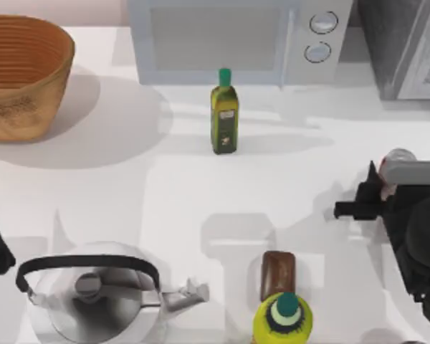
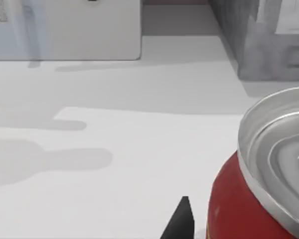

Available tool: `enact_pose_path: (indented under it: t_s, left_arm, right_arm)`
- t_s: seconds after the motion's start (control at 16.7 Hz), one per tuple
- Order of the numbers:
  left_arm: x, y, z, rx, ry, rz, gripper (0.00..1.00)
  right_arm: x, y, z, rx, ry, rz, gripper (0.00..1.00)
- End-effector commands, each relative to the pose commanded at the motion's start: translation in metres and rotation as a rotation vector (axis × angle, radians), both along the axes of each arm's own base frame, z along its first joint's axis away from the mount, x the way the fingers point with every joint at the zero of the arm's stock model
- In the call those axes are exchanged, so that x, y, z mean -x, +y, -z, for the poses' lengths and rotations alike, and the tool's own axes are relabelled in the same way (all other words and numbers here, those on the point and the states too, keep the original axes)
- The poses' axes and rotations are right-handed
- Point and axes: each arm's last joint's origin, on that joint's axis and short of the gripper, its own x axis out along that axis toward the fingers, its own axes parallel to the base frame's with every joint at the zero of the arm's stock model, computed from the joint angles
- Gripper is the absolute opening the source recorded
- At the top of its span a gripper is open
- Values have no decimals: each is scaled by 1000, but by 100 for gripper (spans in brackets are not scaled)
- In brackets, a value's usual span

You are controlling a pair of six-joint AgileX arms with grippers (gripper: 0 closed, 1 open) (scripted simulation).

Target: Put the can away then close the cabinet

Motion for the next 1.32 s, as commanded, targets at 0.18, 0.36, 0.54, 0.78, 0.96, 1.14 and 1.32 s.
enact_pose_path:
  t_s: [0.18, 0.36, 0.54, 0.78, 0.96, 1.14, 1.32]
  left_arm:
    - [0, 0, 0, 0, 0, 0, 100]
    - [0, 0, 0, 0, 0, 0, 100]
    - [0, 0, 0, 0, 0, 0, 100]
    - [0, 0, 0, 0, 0, 0, 100]
    - [0, 0, 0, 0, 0, 0, 100]
    - [0, 0, 0, 0, 0, 0, 100]
    - [0, 0, 0, 0, 0, 0, 100]
  right_arm:
    - [0, 0, 0, 0, 0, 0, 0]
    - [0, 0, 0, 0, 0, 0, 0]
    - [-1, 1, -3, -6, -7, -3, 0]
    - [-12, 10, -31, -28, -46, -29, 0]
    - [-17, 15, -63, -30, -56, -45, 0]
    - [-16, 15, -96, -20, -40, -49, 0]
    - [-10, 11, -125, -10, -18, -38, 0]
